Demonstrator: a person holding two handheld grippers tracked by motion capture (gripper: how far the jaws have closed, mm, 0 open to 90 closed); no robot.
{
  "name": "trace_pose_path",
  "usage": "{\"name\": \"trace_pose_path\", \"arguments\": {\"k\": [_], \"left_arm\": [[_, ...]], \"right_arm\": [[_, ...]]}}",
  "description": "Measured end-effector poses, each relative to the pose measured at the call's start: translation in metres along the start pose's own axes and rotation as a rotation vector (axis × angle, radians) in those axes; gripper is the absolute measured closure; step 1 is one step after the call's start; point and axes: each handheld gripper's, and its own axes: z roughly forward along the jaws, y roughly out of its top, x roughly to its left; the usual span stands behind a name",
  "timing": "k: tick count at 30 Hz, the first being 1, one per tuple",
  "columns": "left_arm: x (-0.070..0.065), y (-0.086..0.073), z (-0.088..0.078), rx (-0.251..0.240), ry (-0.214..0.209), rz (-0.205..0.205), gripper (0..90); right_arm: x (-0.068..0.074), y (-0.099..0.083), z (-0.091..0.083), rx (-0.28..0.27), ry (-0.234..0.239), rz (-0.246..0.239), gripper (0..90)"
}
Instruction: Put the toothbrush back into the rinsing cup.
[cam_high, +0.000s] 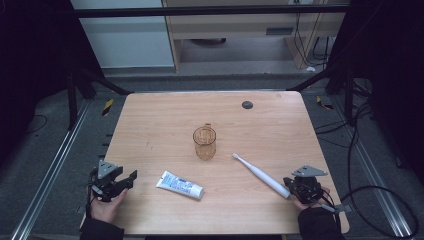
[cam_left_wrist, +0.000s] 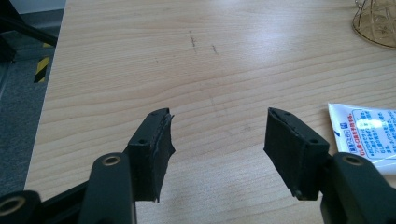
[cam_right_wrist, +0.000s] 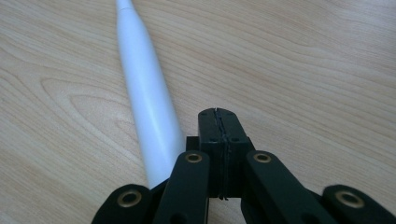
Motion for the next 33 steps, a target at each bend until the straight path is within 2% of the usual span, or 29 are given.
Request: {"name": "trace_pose_path", "arguments": {"k": [4, 11, 17, 25, 30, 33], "left_arm": [[0.000, 0.000, 0.000, 0.000, 0.002, 0.001, 40.5], [0.000, 0.001, 0.000, -0.001, 0.002, 0.004, 40.6], [0.000, 0.001, 0.001, -0.001, 0.006, 0.012, 40.5], [-0.001, 0.001, 0.003, 0.004, 0.010, 0.030, 40.5], [-0.003, 0.001, 0.004, 0.008, 0.009, 0.040, 40.5], [-0.002, 0.001, 0.003, 0.007, 0.007, 0.039, 40.5]], "right_arm": [[0.001, 0.001, 0.000, 0.003, 0.002, -0.008, 89.9], [0.000, 0.006, -0.006, -0.038, 0.003, -0.003, 88.7], [-0.003, 0.022, -0.015, -0.079, 0.009, 0.001, 80.2], [-0.001, 0.044, -0.019, -0.076, 0.036, 0.001, 68.7], [0.002, 0.055, -0.024, -0.077, 0.046, -0.008, 64.6], [0.002, 0.065, -0.028, -0.096, 0.047, -0.015, 63.7]]}}
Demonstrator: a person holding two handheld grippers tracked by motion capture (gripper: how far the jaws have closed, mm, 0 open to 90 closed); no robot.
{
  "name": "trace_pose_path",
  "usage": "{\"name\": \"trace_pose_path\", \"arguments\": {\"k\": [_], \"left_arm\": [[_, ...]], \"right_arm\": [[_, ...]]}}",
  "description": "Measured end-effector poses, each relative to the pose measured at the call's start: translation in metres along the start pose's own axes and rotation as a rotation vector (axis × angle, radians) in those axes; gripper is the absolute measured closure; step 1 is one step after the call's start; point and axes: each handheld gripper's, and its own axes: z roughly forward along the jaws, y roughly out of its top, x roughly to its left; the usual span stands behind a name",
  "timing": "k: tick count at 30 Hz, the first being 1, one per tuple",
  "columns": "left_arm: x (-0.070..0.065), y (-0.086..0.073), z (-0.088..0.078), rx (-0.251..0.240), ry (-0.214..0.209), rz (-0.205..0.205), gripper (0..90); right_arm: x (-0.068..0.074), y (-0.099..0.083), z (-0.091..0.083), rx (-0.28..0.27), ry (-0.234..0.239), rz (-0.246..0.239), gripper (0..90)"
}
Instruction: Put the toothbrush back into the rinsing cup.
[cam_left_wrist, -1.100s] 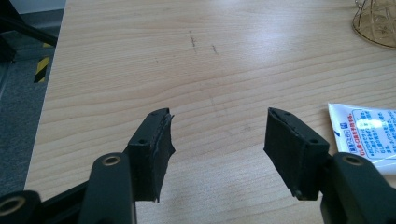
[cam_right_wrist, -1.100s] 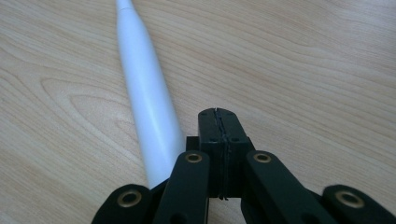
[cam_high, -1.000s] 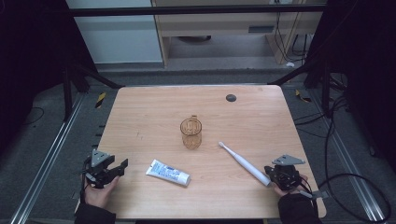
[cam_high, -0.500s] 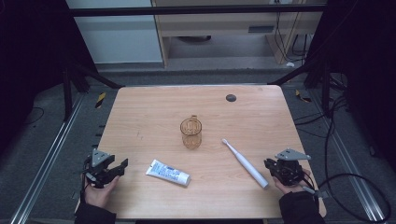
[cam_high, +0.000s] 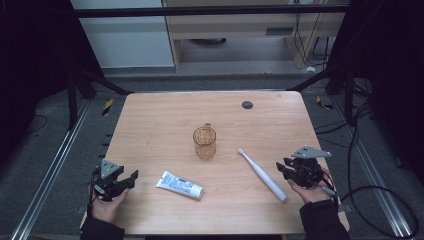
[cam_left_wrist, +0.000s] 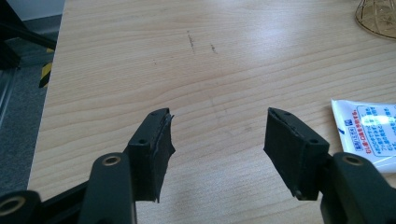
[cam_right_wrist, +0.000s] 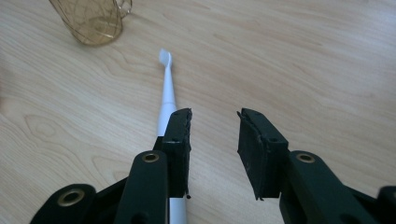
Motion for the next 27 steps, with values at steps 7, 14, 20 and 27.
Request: {"name": "trace_pose_path", "arguments": {"k": [7, 14, 20, 27], "left_arm": [[0.001, 0.000, 0.000, 0.002, -0.001, 0.002, 40.5], [0.001, -0.001, 0.001, 0.006, 0.006, 0.011, 40.2], [-0.001, -0.001, 0.002, 0.007, 0.015, 0.030, 40.1], [-0.002, -0.001, 0.002, 0.001, 0.041, 0.059, 41.6]], "right_arm": [[0.004, 0.023, 0.000, -0.019, 0.017, 0.000, 61.2], [0.016, 0.040, 0.015, 0.035, 0.041, -0.024, 60.8], [0.022, 0.048, 0.030, 0.088, 0.059, -0.040, 61.2], [0.024, 0.054, 0.043, 0.146, 0.064, -0.067, 61.4]]}}
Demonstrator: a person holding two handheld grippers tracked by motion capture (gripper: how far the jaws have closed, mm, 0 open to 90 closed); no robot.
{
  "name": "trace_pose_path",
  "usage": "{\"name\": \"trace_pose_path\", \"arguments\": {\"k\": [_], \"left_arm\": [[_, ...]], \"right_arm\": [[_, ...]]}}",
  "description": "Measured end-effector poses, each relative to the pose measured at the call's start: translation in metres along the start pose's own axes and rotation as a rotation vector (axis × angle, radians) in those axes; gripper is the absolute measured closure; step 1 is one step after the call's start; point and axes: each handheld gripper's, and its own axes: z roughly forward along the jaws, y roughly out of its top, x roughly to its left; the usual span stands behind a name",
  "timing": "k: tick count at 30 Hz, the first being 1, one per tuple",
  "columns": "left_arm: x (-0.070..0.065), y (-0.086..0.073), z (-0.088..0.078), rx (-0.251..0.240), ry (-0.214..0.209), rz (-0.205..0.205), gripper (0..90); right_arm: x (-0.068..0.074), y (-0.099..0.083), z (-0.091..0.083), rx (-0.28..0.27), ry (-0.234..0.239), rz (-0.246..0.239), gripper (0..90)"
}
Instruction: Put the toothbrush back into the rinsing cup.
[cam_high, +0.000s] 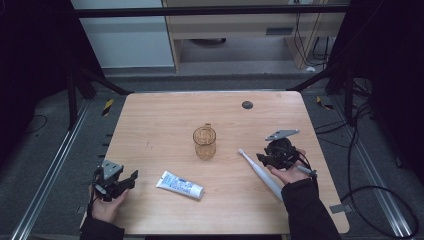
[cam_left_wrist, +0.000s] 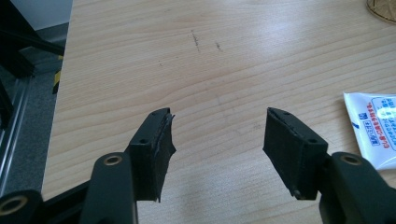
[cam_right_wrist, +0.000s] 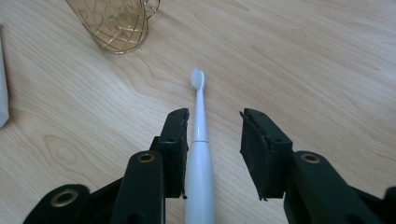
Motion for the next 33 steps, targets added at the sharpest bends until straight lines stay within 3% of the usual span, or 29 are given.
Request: {"name": "trace_pose_path", "arguments": {"k": [6, 33], "left_arm": [[0.001, -0.001, 0.001, 0.008, -0.015, -0.007, 41.8], [0.001, -0.001, 0.003, 0.045, -0.029, -0.025, 40.6]], "right_arm": [[-0.002, 0.003, 0.013, 0.065, -0.002, -0.006, 61.5], [0.000, -0.006, 0.048, 0.221, 0.043, -0.027, 62.6]]}}
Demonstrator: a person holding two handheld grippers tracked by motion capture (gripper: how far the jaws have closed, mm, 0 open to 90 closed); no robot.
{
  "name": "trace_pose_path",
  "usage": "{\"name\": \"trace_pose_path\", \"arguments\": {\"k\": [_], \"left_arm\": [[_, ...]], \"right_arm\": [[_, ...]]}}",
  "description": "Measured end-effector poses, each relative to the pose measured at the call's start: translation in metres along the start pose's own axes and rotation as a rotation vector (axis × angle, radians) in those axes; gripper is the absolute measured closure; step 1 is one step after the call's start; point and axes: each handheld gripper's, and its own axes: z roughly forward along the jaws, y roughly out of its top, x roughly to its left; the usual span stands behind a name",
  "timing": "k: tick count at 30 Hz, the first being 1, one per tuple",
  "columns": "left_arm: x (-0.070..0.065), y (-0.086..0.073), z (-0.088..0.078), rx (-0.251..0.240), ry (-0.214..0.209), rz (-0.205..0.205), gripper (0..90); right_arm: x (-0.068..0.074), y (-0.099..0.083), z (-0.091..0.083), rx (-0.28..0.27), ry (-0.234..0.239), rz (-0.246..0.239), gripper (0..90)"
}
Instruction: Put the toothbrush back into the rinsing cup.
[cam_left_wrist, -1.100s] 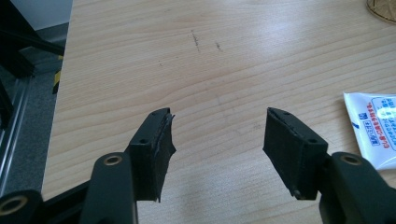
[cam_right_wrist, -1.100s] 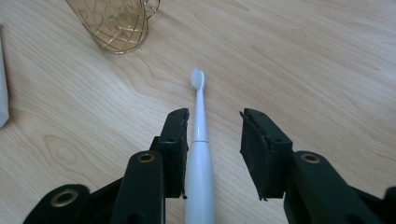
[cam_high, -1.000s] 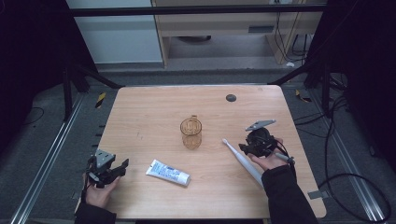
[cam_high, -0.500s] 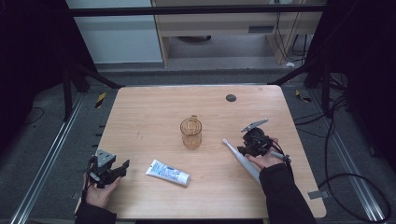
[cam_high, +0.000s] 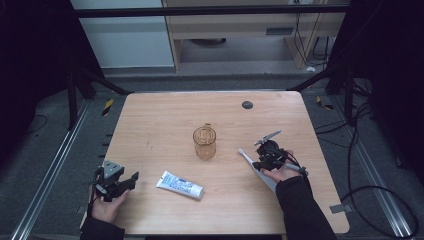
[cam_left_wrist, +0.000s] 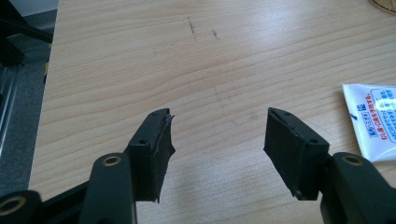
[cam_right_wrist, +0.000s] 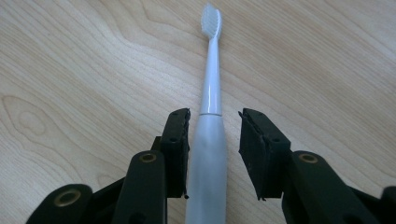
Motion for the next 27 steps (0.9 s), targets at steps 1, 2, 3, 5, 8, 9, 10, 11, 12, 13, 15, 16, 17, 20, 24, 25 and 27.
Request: {"name": "trace_pose_path", "arguments": {"k": [1, 2, 3, 5, 8, 9, 10, 11, 12, 13, 15, 16, 17, 20, 24, 25, 27], "left_arm": [[0.000, 0.000, 0.000, 0.004, -0.002, 0.005, 40.6], [-0.001, 0.000, 0.000, 0.004, -0.001, 0.005, 40.6], [-0.001, 0.000, 0.000, 0.004, -0.001, 0.005, 40.6], [-0.001, 0.000, 0.000, 0.001, -0.001, 0.003, 40.7], [0.000, 0.000, 0.000, 0.002, 0.000, 0.003, 40.8], [0.000, 0.000, 0.000, 0.003, -0.001, 0.002, 40.7], [0.000, 0.000, 0.000, 0.003, -0.001, 0.002, 40.7], [0.000, 0.000, 0.000, 0.003, 0.000, 0.003, 40.8], [0.000, 0.000, 0.000, 0.003, 0.000, 0.004, 40.8], [0.000, 0.000, 0.000, 0.003, 0.000, 0.004, 40.8], [-0.001, 0.000, 0.000, 0.003, 0.000, 0.004, 40.9], [0.000, 0.000, 0.000, 0.004, 0.000, 0.004, 40.9], [0.000, 0.000, 0.000, 0.004, 0.000, 0.004, 40.9], [0.000, 0.000, 0.000, 0.006, 0.001, 0.005, 40.9], [0.000, 0.000, 0.000, 0.006, 0.001, 0.006, 40.9], [0.000, 0.000, 0.000, 0.006, 0.000, 0.005, 40.9], [0.000, 0.000, 0.000, 0.006, 0.000, 0.005, 40.9]], "right_arm": [[0.001, 0.000, 0.002, 0.013, 0.005, 0.000, 62.7], [0.001, 0.000, 0.003, 0.015, 0.003, -0.004, 62.8], [0.001, 0.000, 0.003, 0.015, 0.003, -0.004, 62.8], [0.001, 0.000, 0.005, 0.025, 0.006, -0.006, 63.0], [0.001, 0.001, 0.009, 0.039, 0.008, -0.007, 63.0], [0.001, 0.001, 0.011, 0.048, 0.009, -0.004, 62.9], [0.001, 0.001, 0.012, 0.054, 0.009, -0.009, 62.9], [0.001, 0.001, 0.013, 0.057, 0.010, -0.007, 62.9], [0.000, 0.001, 0.014, 0.060, 0.009, -0.010, 63.0], [0.000, 0.001, 0.014, 0.060, 0.009, -0.010, 63.0], [0.000, 0.000, 0.015, 0.069, 0.008, -0.006, 63.0], [-0.001, -0.001, 0.017, 0.077, 0.011, -0.004, 63.0], [-0.001, -0.001, 0.018, 0.082, 0.011, -0.002, 63.0], [-0.001, -0.002, 0.021, 0.090, 0.018, 0.005, 63.0], [-0.001, -0.002, 0.023, 0.103, 0.015, 0.004, 63.1], [-0.001, -0.002, 0.025, 0.109, 0.015, 0.002, 63.2], [-0.001, -0.002, 0.026, 0.114, 0.013, 0.002, 63.7]]}}
